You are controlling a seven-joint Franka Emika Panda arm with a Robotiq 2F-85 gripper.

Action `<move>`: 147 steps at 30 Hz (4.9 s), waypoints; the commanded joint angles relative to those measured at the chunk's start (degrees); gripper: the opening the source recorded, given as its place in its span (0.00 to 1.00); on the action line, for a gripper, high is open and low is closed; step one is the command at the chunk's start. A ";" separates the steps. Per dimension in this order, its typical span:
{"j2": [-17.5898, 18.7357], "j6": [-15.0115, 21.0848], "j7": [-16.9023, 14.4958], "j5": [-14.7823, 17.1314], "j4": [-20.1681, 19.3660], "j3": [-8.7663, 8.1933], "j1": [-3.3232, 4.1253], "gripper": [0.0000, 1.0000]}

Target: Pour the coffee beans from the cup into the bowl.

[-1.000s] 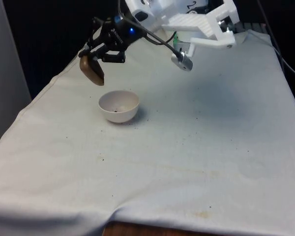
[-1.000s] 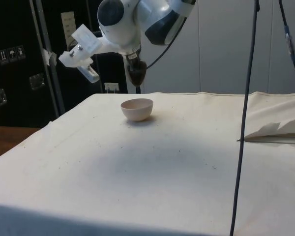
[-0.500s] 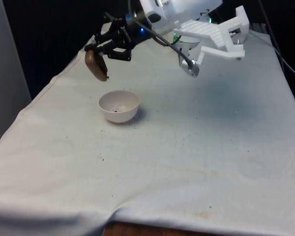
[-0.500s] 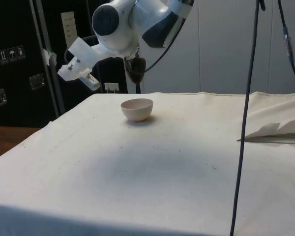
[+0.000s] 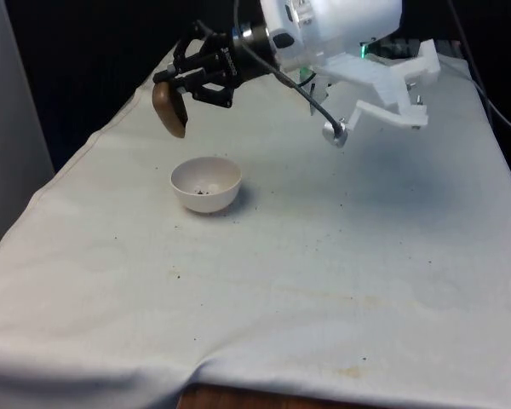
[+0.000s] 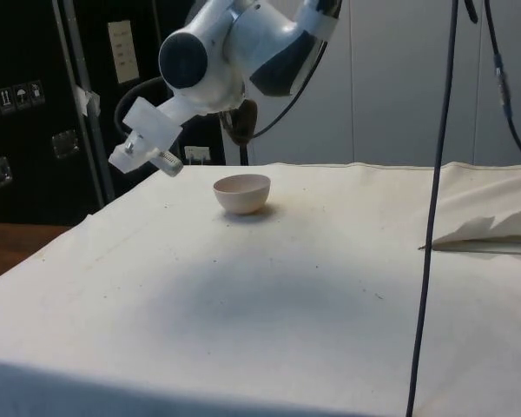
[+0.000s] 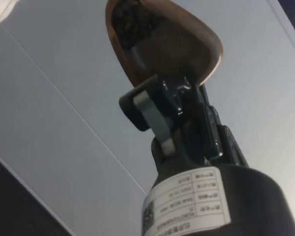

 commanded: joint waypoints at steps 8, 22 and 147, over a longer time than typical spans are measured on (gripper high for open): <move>1.03 -3.50 3.32 -2.64 -0.11 0.92 0.40 0.01; 2.58 -11.23 7.39 -4.81 -0.34 4.53 0.46 0.01; 13.06 -40.11 12.32 -12.72 5.50 15.47 1.32 0.01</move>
